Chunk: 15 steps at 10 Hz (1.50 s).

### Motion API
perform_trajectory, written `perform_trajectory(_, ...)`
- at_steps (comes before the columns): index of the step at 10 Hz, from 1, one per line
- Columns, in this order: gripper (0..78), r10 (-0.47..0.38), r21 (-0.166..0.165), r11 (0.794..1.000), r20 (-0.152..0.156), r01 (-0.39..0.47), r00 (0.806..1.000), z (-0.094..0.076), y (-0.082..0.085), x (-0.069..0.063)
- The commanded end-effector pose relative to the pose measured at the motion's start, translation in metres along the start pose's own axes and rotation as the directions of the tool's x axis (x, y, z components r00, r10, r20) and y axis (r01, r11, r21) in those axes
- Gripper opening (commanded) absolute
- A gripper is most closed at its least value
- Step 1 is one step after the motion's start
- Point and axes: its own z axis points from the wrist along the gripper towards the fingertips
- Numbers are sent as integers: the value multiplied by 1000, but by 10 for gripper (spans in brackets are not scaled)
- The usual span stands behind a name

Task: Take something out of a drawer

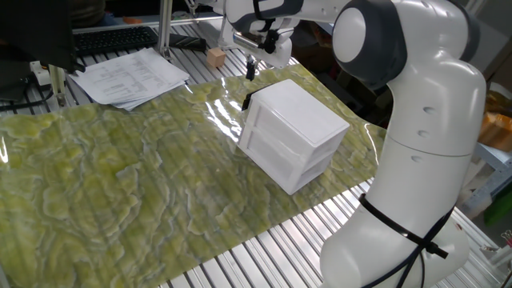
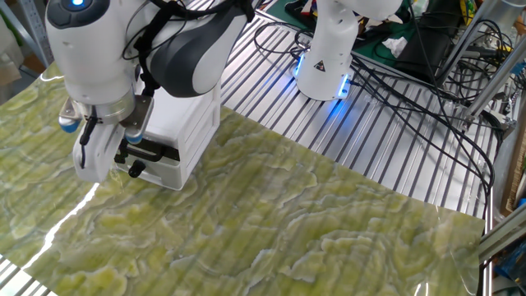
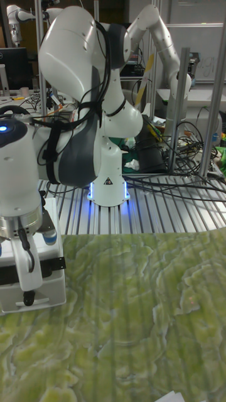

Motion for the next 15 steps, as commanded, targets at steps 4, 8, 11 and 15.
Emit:
perform_trajectory(4,775,17,0,1000,-4,-17,1000,-1,0,-1)
perform_trajectory(8,775,17,0,1000,-4,-17,1000,-1,0,-1)
perform_trajectory(11,775,17,0,1000,-4,-17,1000,-1,0,-1)
perform_trajectory(15,775,110,-4,994,-38,-110,993,-1,13,-12)
